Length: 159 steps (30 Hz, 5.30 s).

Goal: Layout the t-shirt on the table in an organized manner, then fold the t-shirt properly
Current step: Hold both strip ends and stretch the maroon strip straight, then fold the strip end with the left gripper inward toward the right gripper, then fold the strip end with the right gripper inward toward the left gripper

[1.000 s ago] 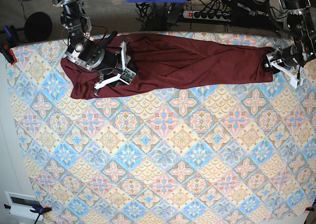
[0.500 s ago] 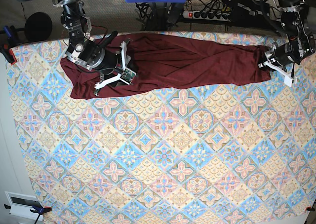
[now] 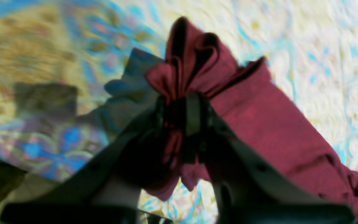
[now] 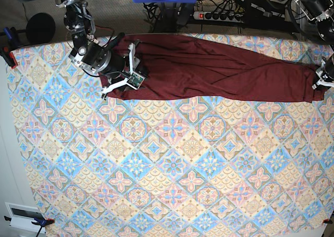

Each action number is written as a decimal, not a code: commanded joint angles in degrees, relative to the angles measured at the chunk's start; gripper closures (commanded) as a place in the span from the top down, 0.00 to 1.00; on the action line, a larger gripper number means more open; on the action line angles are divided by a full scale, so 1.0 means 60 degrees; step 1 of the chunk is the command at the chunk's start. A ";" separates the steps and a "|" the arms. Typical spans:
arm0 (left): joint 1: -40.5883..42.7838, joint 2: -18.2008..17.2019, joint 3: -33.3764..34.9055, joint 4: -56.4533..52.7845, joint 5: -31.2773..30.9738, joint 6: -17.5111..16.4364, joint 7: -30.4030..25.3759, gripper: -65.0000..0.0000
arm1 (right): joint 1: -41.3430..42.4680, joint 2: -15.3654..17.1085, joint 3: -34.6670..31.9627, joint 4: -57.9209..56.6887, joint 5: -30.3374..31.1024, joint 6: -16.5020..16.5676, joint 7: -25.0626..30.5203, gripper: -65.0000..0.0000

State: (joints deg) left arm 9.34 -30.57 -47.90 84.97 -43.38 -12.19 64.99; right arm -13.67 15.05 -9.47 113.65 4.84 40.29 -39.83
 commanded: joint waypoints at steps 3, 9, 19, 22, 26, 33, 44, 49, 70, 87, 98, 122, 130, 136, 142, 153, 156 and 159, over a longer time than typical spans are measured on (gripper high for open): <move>0.0003 -0.0334 -0.0053 0.0542 -0.0588 -0.0101 -0.0143 0.00 | 0.0073 0.0034 0.0077 0.0217 0.0094 -0.0049 0.0199 0.24; 0.1293 0.0252 0.0782 0.3135 -0.1628 -0.0042 0.0047 0.00 | 0.0073 0.0049 0.0488 0.0217 0.0109 -0.0049 0.0199 0.24; 0.1747 0.2098 0.2174 0.4483 -0.1628 -0.0028 0.0560 0.00 | 0.0235 0.0049 0.1162 0.0217 0.0124 -0.0049 0.0199 0.24; 0.1717 0.2508 0.2437 0.4469 -0.1320 -0.0028 0.0531 0.00 | 0.0235 0.0049 0.1337 0.0217 0.0124 -0.0049 0.0199 0.24; 0.1512 0.3051 0.2628 0.4439 -0.0807 -0.0028 0.0589 0.00 | 0.0220 0.0063 0.1469 0.0217 0.0124 -0.0049 0.0199 0.24; 0.1278 0.3402 0.3947 0.4439 0.0013 -0.0028 0.0384 0.00 | 0.0235 0.0063 0.1499 0.0217 0.0124 -0.0049 0.0199 0.24; 0.1234 0.3446 0.5221 0.3765 0.0174 -0.0028 0.0326 0.00 | 0.0220 0.0063 0.1499 0.0217 0.0124 -0.0049 0.0199 0.24; 0.1454 0.3226 0.5734 0.4014 0.0086 -0.0028 0.0296 0.13 | 0.0235 0.0063 0.1499 0.0217 0.0124 -0.0049 0.0199 0.24; 0.1659 0.2684 0.1031 0.4483 -0.2610 -0.0101 0.0267 0.43 | 0.0191 0.0078 0.1513 0.0217 0.0138 -0.0049 -0.0885 0.25; 0.1468 0.2420 0.1060 0.3472 -0.2610 -0.0101 0.0252 0.43 | 0.0337 0.0034 0.5206 -0.1102 0.4695 -0.0049 -0.4518 0.44; 0.1439 0.2450 0.1075 0.3472 -0.2610 -0.0101 0.0252 0.43 | 0.0835 0.0034 0.5176 -0.3036 0.6102 -0.0049 -0.4782 0.44; 0.1454 0.2450 0.1075 0.3472 -0.2610 -0.0101 0.0282 0.43 | 0.1304 -0.0054 0.4385 -0.5278 0.8490 -0.0049 -0.4826 0.44; 0.1454 0.2450 0.1075 0.3472 -0.2610 -0.0101 0.0282 0.43 | 0.1187 -0.0479 0.3784 -0.5190 0.8504 -0.0049 -0.4826 0.44; 0.1454 0.2450 0.1075 0.3472 -0.2610 -0.0101 0.0282 0.43 | 0.0997 -0.0669 0.3740 -0.5190 0.8504 -0.0049 -0.4812 0.44; 0.1454 0.2450 0.1075 0.3472 -0.2610 -0.0101 0.0267 0.43 | 0.0997 -0.0772 0.3696 -0.5190 0.8504 -0.0049 -0.4826 0.44; 0.1439 0.2435 0.1075 0.3472 -0.2610 -0.0101 0.0267 0.43 | 0.1011 -0.0713 0.3242 -0.5161 0.8461 -0.0049 -0.4357 0.44; 0.1439 0.2435 0.1075 0.3472 -0.2610 -0.0101 0.0267 0.43 | 0.0997 -0.0684 0.3872 -0.4970 0.8446 -0.0049 -0.4387 0.44; 0.1410 0.2450 0.1075 0.3472 -0.2610 -0.0101 0.0267 0.43 | 0.0997 -0.0332 0.4370 -0.4809 0.8446 -0.0049 -0.4401 0.44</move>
State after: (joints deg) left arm 18.15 -15.09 -41.19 104.88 -58.06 -12.49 67.33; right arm -8.14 12.43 16.36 83.57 54.43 39.86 -67.11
